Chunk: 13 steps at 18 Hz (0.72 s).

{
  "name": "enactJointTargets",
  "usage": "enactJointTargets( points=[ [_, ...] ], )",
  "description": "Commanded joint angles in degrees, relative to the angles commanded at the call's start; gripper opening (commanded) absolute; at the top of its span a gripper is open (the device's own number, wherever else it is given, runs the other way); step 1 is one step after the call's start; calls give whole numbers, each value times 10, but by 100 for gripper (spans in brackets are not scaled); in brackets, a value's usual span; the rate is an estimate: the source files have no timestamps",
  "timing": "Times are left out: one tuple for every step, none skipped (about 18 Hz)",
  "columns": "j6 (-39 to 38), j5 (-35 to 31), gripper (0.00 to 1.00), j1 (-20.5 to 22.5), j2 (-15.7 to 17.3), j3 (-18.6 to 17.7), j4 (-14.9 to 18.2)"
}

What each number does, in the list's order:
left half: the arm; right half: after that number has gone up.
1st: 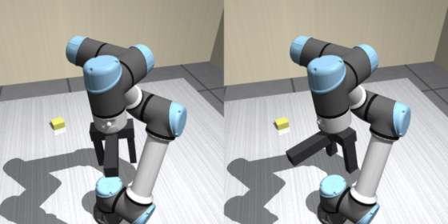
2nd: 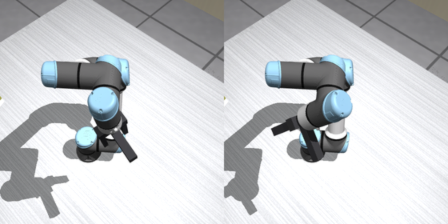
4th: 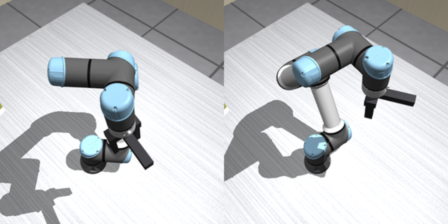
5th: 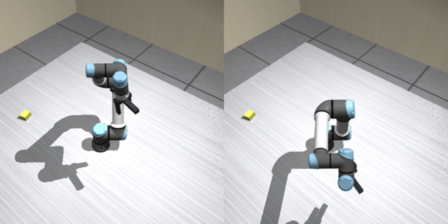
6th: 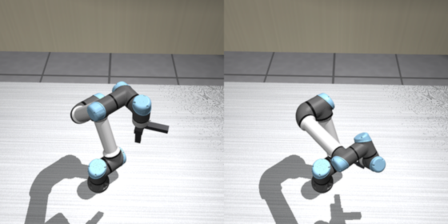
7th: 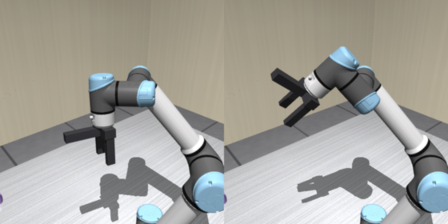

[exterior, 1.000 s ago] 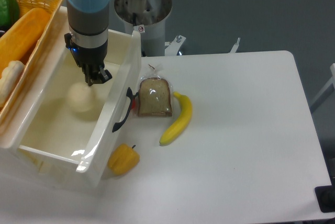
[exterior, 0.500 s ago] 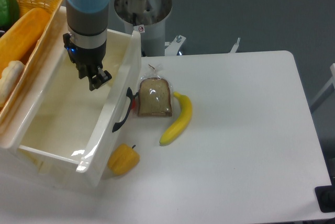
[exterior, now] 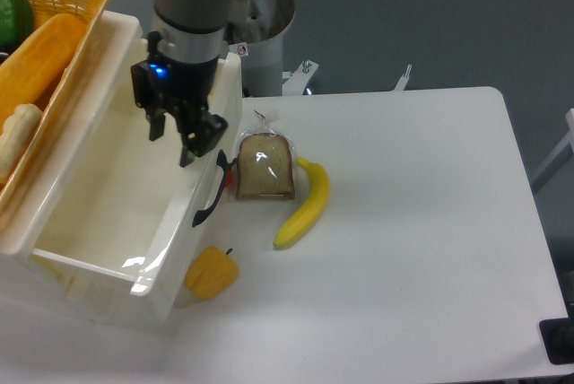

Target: Place the pear in the upper white drawer

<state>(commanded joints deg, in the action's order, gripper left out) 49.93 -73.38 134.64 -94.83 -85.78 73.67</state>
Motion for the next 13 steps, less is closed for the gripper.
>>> enactJointTargets(
  points=[
    [-5,-6,93,16,-3,0,-15],
    [-13,-16,96,22,-10,0,-25],
    [-18,-35,98,26,-22,-1,-28],
    [-18,-62,99,36,-30,-2,-28],
    [-14,-80,100,49,-38,-4,-29],
    [-12,-84,100,59,-54,-4,-34],
    [-9,-86,100,69,-72,-4,-40],
    [1,-91,100,78,-89,-4,-41],
    [16,-101,100,87,-108,-4,-41],
    [28,-121,100,91,-123,-4,-41],
    [35,-145,100,97,-134,-4,-41],
    [36,-162,100,100,-144,-4,-43],
    [37,-168,100,106,-155,-5,-48]
  ],
)
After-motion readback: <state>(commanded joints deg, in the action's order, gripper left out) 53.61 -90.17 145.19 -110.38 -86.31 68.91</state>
